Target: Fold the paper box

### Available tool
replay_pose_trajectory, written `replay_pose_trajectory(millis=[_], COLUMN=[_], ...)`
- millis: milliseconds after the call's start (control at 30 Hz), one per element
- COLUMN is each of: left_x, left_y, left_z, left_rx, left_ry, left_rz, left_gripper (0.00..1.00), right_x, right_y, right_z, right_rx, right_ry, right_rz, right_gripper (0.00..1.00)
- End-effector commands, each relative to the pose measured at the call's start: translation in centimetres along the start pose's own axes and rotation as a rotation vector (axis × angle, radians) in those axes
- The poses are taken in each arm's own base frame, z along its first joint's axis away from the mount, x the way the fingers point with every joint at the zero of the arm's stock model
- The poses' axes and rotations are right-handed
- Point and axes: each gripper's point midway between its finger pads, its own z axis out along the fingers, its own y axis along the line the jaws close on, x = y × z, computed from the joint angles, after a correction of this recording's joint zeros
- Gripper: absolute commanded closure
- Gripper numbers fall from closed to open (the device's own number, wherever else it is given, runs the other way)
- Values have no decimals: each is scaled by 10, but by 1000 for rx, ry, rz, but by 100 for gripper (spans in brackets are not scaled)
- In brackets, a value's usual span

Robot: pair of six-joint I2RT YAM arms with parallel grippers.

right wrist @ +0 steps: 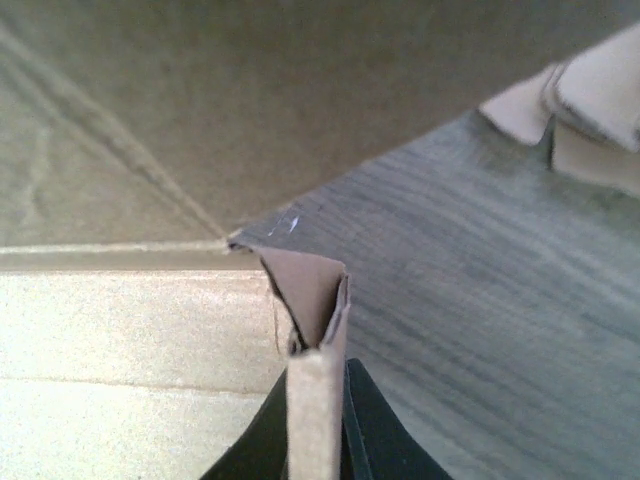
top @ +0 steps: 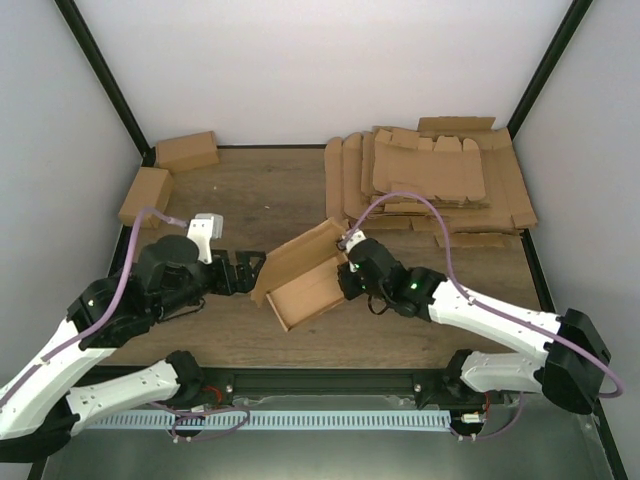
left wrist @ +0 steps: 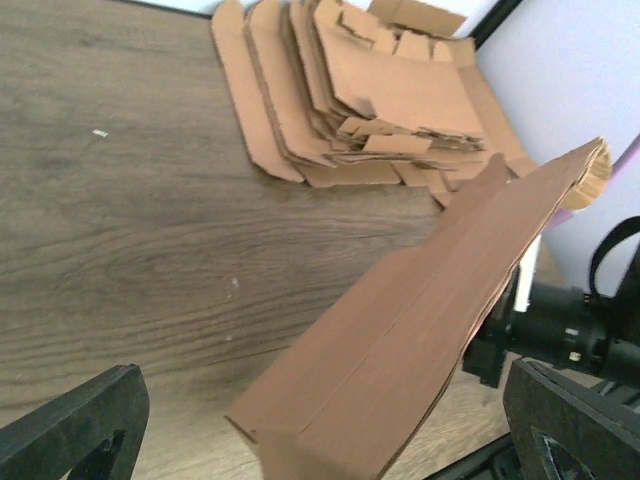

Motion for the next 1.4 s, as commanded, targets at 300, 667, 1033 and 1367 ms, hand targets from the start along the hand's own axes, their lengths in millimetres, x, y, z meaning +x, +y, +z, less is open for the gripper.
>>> replay_pose_trajectory(millis=[300, 667, 1033, 1367], left_x=[52, 113, 133, 141], left_y=[39, 43, 47, 50], left_z=[27, 64, 79, 83], left_rx=[-91, -32, -38, -35], left_ry=[54, 205, 250, 266], left_rz=[-142, -179, -177, -178], left_gripper=[0, 0, 0, 0], right_x=[84, 117, 110, 95], right_y=[16, 7, -2, 0], right_z=[54, 84, 76, 75], right_rx=[-146, -64, -15, 77], right_ry=[174, 260, 239, 221], right_rz=[306, 305, 227, 97], right_gripper=[99, 92, 71, 57])
